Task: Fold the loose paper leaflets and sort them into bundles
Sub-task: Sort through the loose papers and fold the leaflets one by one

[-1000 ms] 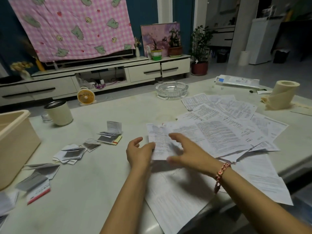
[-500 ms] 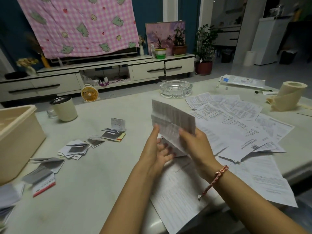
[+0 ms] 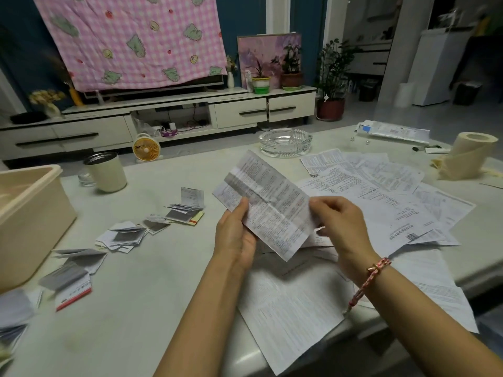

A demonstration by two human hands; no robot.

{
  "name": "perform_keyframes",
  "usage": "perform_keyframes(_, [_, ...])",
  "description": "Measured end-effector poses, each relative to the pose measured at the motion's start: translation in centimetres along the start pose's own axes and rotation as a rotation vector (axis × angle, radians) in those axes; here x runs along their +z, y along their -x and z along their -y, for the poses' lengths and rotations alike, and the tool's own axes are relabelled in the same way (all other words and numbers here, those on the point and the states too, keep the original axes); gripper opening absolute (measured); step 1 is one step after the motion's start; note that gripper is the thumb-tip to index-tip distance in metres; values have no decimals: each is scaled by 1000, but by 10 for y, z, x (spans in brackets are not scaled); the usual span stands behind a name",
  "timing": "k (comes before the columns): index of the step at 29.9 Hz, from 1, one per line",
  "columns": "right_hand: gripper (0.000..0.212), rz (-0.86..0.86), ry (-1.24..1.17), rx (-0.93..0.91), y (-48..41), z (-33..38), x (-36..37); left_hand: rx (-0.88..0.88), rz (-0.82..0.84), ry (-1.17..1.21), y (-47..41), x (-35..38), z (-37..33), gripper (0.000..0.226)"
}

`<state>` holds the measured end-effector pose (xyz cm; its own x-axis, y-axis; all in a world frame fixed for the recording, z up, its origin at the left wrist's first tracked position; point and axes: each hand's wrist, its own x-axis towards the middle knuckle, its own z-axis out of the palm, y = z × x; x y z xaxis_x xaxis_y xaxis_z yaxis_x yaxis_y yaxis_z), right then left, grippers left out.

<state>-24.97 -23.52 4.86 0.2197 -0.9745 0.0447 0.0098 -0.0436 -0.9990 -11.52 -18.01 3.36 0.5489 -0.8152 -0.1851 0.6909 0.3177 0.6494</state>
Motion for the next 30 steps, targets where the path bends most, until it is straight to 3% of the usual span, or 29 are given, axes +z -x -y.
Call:
perform_keyframes(2, [9,-79,36,-69,-7,-1,-7,21,40,-39,4,1,-5,12])
perform_keyframes(5, [18,-11,31,-75,-11,2,-13,-9,150,-66,11,2,-12,12])
perform_keyframes(12, [66,493,21,104,-4,2,-11,-203,310,30,22,3,-18,31])
perform_keyframes(15, [59,675,-38,164,2,7,-8,-200,313,6,22,4,-17,29])
perform_keyframes(18, [55,706,-106,227,6,12,-9,-138,270,-99,18,3,-14,19])
perform_keyframes(26, [62,755,-166,270,11,17,-8,9,84,-389,13,5,0,21])
perform_keyframes(30, [23,652,-173,223,8,11,-7,29,44,-422,19,11,2,30])
